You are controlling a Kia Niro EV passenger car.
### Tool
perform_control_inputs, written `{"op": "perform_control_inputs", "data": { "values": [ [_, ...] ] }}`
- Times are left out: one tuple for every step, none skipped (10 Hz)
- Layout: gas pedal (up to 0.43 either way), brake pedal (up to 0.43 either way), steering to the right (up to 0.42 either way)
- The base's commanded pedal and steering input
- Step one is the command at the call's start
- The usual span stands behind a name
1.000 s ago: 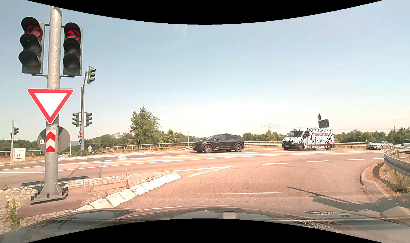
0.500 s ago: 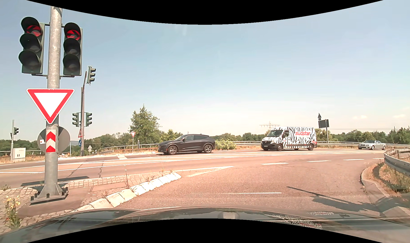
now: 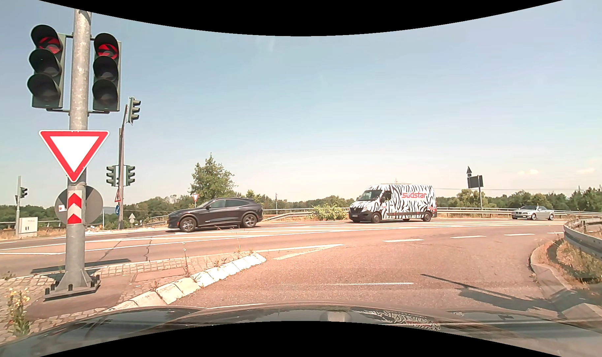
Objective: Follow the waypoints while adhering to traffic rules and regulations
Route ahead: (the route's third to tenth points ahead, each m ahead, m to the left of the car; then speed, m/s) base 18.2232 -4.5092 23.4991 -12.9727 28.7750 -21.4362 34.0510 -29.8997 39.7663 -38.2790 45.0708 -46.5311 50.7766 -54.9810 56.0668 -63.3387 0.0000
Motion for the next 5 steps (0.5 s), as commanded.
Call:
{"op": "perform_control_inputs", "data": {
  "values": [
    [0.0,0.274,0.224],
    [0.0,0.274,0.223],
    [0.0,0.274,0.224],
    [0.0,0.274,0.224],
    [0.0,0.28,0.224]
  ]
}}
